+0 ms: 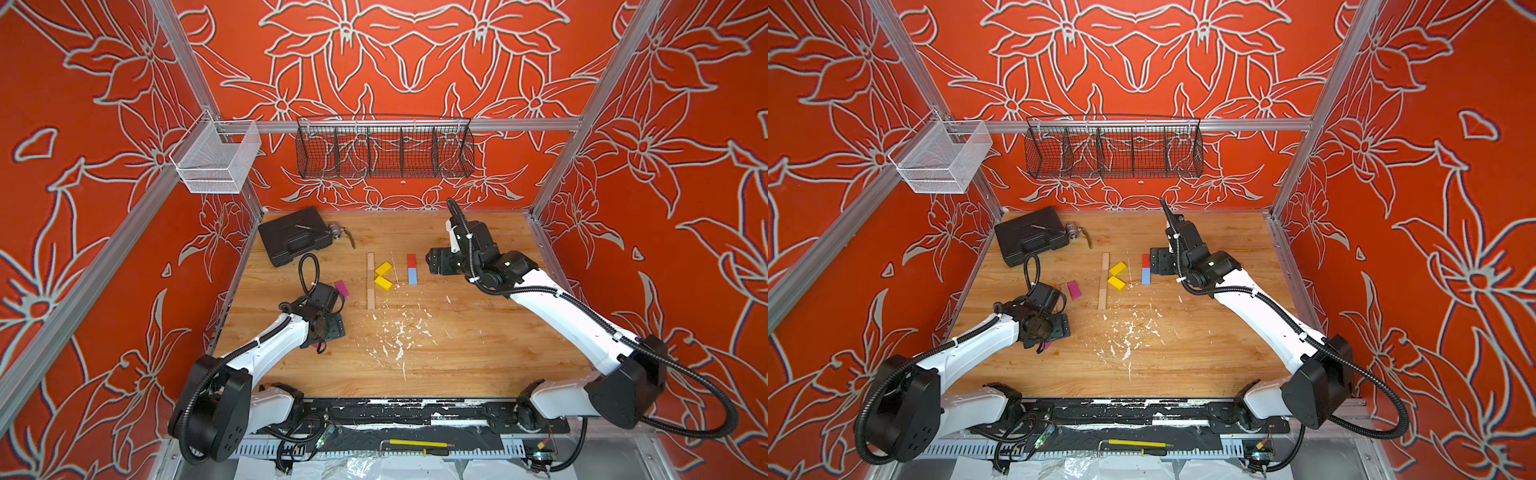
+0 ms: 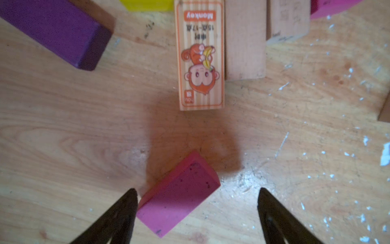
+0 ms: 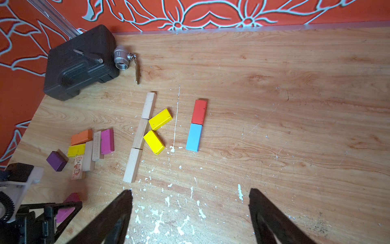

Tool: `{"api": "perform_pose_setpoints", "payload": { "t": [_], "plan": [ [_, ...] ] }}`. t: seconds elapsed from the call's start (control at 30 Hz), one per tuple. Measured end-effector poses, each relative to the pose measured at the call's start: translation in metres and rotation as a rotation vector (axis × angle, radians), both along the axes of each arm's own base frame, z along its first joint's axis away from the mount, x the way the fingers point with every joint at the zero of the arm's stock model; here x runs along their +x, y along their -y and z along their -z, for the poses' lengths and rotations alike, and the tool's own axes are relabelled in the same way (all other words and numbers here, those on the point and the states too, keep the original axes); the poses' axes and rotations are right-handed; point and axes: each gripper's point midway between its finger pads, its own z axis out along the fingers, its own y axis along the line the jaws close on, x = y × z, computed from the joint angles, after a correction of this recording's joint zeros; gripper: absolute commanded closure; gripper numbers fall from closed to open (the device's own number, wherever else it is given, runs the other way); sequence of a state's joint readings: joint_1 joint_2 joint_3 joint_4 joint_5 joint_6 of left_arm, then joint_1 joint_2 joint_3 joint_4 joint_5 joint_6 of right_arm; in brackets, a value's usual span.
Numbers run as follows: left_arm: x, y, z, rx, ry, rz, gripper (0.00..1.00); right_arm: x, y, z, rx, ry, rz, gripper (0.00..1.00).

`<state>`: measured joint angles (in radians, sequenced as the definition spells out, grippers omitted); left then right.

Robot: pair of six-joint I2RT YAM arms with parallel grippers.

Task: Assemble the letter k with building blocks
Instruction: Pick up the building block from the center of the board.

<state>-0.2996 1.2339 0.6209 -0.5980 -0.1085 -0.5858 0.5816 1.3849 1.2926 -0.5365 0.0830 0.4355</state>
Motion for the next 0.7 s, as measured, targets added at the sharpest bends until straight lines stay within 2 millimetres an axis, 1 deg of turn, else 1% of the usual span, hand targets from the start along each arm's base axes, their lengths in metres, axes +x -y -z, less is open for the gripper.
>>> {"api": "perform_pose_setpoints", "payload": {
  "t": [0.13,0.27,0.33,0.43,0.7],
  "plan": [
    [-0.003,0.008,0.002,-0.043,-0.025,0.008,0.28,0.000,0.000,0.000,0.004,-0.002,0.003,0.12],
    [-0.003,0.016,-0.001,-0.088,-0.040,0.018,0.31,0.000,0.000,0.000,0.009,-0.004,0.008,0.12],
    [-0.002,0.019,-0.003,-0.103,-0.039,0.022,0.34,0.000,0.000,0.000,0.011,-0.004,0.010,0.12],
    [-0.002,0.019,-0.002,-0.103,-0.047,0.014,0.38,0.000,0.000,0.000,0.013,-0.005,0.012,0.12],
    [-0.009,0.017,0.008,-0.085,-0.108,-0.004,0.58,-0.002,0.004,-0.001,0.011,0.001,0.024,0.12]
  ]
}}
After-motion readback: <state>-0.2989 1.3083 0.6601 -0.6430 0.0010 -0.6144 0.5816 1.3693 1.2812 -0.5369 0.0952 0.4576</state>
